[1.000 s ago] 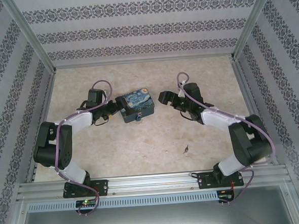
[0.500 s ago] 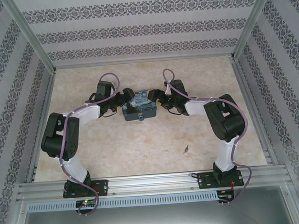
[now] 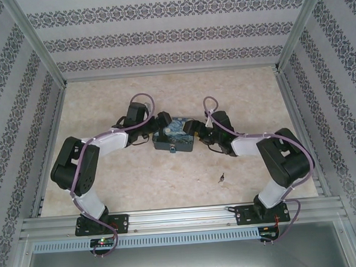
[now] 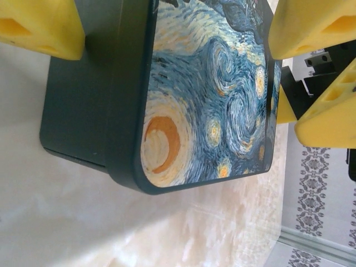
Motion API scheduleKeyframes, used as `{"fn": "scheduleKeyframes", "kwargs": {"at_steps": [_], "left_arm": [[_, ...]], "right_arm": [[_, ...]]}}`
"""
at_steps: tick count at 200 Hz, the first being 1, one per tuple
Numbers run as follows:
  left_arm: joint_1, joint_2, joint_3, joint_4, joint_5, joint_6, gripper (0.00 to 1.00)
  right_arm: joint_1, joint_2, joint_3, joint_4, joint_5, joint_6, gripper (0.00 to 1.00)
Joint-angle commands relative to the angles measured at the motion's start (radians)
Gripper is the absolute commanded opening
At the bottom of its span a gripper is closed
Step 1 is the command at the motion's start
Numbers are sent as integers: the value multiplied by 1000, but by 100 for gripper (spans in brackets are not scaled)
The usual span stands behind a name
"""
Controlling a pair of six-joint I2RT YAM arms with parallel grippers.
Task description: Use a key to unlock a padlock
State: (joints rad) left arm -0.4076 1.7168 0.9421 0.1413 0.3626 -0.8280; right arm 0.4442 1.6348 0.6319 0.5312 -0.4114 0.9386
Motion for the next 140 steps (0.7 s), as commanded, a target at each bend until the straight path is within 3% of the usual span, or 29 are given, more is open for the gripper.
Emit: {"fn": "scheduleKeyframes", "kwargs": {"at_steps": [1,61,87,94,124,140], "left_arm": [[-66,-67,-74,74,-24,-65,100],[-129,-132,-163,132,-115,-128,100],[-128,-157,-144,64,-152,-81,99],[-125,-161,-133,34,-163,-64,99],[-90,-201,-108,-44,-188,-7,99],[-61,-243,-110,-77,-199,19,99]], "right_arm": [[22,-68,-63,44,50,14,87],[22,-77,-36,0,52,8,88],[20,-82,-32,-20,77,13,91],[16,-94,-34,-44,94,8,98],[-12,-211,-53,-228,255,-25,98],[-49,-289,-58,-336,256,-54,98]]}}
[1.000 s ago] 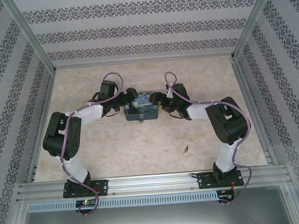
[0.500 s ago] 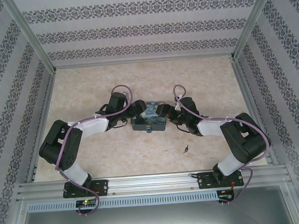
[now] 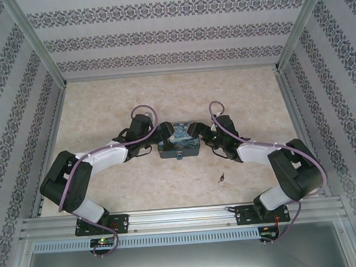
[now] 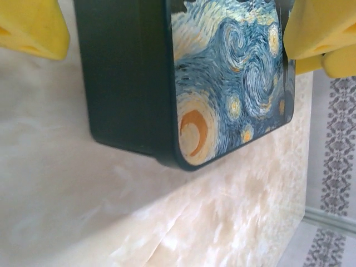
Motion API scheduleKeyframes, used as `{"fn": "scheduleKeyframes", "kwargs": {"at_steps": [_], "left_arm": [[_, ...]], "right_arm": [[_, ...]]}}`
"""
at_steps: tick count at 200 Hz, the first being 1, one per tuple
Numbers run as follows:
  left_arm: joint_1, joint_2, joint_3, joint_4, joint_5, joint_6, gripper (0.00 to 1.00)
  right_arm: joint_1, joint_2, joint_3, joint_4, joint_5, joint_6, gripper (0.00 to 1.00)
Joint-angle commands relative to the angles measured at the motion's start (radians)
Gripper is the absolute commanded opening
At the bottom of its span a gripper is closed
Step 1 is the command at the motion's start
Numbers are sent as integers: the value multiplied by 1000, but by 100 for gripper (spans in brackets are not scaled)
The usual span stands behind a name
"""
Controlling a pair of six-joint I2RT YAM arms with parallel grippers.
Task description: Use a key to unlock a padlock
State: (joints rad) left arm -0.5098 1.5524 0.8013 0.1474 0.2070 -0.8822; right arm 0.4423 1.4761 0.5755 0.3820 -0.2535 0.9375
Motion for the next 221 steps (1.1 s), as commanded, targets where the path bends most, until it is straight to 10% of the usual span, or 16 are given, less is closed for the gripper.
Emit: {"fn": "scheduleKeyframes", "kwargs": {"at_steps": [1,39,96,221], "left_arm": [[42,-81,31,-84,-44,74,99],[65,-180,19,-154,-55,142,99],[64,-228,-21,-201,-68,141,99],[64,-309,-84,-154,-25,61,99]], "right_arm": [[-53,-141,-5,-193,91,-55,98],[-112,-400,-105,-377,30,-40,87],[-49,-689,-93,-1026,294,-18,68],[251,-451,-94,-1037,451,208,47]]}}
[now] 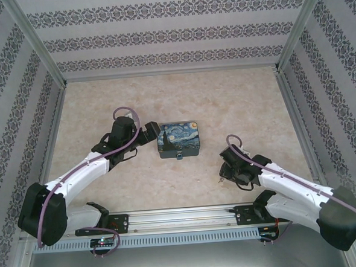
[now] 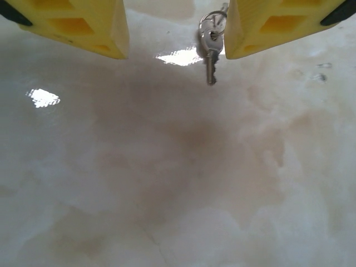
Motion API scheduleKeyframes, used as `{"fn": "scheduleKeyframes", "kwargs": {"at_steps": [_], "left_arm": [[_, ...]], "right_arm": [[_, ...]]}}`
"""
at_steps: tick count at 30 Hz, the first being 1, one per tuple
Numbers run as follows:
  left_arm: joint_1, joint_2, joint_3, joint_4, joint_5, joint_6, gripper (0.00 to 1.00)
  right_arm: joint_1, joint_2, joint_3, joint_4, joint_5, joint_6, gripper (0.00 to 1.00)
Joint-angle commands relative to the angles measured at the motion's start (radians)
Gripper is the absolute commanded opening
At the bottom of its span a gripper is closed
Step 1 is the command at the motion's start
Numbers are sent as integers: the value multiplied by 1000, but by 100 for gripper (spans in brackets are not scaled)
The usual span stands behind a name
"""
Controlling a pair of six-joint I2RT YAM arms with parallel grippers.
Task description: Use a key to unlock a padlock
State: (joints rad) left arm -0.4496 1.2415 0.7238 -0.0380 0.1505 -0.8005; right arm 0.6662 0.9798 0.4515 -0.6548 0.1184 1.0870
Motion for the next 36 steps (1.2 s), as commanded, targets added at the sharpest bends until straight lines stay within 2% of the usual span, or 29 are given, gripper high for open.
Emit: {"fn": "scheduleKeyframes", "kwargs": {"at_steps": [1,12,28,36], "left_arm": [[3,2,-6,32,32,-20,99],[4,42,-24,79,71,-22,99],[4,86,-22,107,78,-31,100],[5,99,-16,110,79,-28,99]], "right_arm": [[27,47,31,2,79,59,47],[91,168,64,69,80,92,45],[138,262,44,134,47,124,38],[183,273,47,126,40,153,38]]}}
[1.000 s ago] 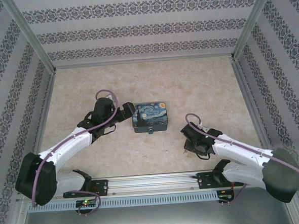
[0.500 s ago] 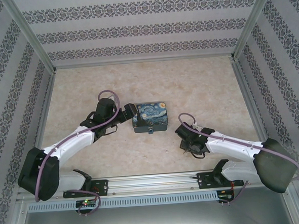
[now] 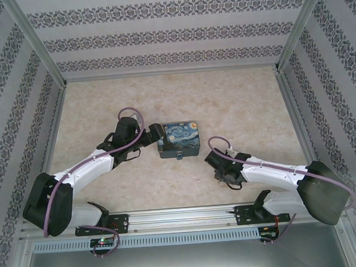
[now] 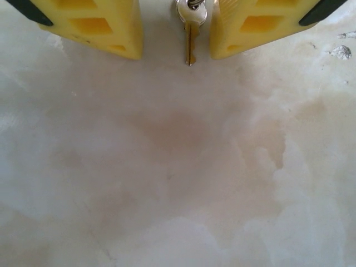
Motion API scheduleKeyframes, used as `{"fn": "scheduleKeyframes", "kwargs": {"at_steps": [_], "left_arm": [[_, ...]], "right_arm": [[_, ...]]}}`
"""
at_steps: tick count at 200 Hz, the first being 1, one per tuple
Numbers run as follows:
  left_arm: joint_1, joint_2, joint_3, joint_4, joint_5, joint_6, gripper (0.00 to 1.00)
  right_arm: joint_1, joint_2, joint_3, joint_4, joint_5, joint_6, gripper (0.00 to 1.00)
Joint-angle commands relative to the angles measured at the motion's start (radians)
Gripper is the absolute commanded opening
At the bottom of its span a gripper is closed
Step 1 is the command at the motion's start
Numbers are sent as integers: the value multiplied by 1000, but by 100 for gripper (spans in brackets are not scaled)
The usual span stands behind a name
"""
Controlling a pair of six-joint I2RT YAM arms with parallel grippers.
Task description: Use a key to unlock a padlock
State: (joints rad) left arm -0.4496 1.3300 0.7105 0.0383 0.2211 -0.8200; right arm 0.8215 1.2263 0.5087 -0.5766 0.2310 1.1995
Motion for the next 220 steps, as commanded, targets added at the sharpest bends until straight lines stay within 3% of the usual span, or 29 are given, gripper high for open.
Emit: {"fn": "scheduleKeyframes", "kwargs": {"at_steps": [1,220], "left_arm": [[4,14,-3,35,9,-8,99],[3,40,-3,64,23,-18,100]], "right_arm": [[32,26,-10,44,-73,44,38],[91,6,-27,-17,-28,115,32]]}}
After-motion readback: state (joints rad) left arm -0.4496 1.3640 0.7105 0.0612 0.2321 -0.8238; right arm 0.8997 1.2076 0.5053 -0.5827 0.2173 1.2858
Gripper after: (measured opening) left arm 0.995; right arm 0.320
